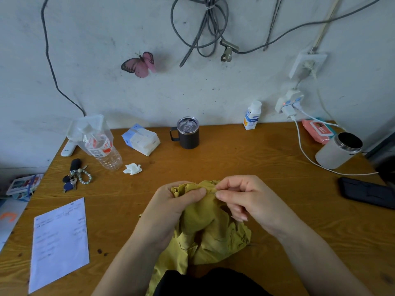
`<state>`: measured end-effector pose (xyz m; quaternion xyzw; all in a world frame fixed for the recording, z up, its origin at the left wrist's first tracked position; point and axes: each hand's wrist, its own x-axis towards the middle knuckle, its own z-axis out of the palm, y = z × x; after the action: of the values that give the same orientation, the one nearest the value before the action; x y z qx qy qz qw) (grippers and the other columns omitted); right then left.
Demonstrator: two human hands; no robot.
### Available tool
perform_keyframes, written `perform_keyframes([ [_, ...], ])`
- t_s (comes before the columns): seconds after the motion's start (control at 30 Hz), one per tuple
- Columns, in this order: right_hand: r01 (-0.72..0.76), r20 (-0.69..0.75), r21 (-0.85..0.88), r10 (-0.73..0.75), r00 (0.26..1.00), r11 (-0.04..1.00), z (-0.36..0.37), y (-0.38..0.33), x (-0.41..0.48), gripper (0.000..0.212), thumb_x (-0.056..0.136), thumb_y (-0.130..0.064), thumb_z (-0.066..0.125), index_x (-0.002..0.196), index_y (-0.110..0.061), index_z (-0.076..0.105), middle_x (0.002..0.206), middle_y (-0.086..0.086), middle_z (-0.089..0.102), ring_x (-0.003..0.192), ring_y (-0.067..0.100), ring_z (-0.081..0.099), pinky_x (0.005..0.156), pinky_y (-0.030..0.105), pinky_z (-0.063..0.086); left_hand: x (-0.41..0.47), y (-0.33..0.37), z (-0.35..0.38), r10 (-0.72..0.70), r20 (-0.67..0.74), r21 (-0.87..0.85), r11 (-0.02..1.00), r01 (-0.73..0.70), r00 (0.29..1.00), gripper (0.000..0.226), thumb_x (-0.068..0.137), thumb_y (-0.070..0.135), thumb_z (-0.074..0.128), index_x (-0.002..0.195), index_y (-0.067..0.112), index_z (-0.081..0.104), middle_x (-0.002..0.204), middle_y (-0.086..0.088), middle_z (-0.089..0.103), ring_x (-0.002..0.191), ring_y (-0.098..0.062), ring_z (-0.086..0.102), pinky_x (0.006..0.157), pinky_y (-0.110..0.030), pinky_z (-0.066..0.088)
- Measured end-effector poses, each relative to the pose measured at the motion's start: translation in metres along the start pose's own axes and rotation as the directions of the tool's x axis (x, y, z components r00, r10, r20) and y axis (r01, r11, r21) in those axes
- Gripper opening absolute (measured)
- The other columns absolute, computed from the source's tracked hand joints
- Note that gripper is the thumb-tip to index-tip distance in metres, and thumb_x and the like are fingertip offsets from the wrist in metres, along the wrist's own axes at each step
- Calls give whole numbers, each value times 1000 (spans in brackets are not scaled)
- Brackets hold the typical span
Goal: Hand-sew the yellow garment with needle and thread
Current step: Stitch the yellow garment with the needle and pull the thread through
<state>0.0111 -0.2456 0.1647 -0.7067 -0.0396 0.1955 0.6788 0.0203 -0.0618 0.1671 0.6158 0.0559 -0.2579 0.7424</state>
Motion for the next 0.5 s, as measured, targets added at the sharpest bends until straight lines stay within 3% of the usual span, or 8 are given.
perform_keyframes([
  [0.23, -116, 128, 290, 82, 988, 950, -4, 4, 0, 7, 76, -16, 64, 70, -17, 69, 44, -5, 42, 33, 6, 35, 38, 18, 33, 1, 0, 3, -78, 129, -146, 985, 97, 989, 13, 68, 17, 72, 75, 7, 77, 77, -12, 75, 71, -21, 72, 62, -28, 56],
  [0.5, -82, 115, 340, 46, 992, 937, 0, 13, -2, 10, 79, -16, 58, 70, -15, 63, 44, -5, 41, 34, 6, 34, 39, 19, 33, 2, -9, 8, -159, 152, -227, 955, 191, 976, 22, 68, 14, 72, 84, -1, 76, 85, -19, 74, 77, -28, 72, 67, -33, 59],
])
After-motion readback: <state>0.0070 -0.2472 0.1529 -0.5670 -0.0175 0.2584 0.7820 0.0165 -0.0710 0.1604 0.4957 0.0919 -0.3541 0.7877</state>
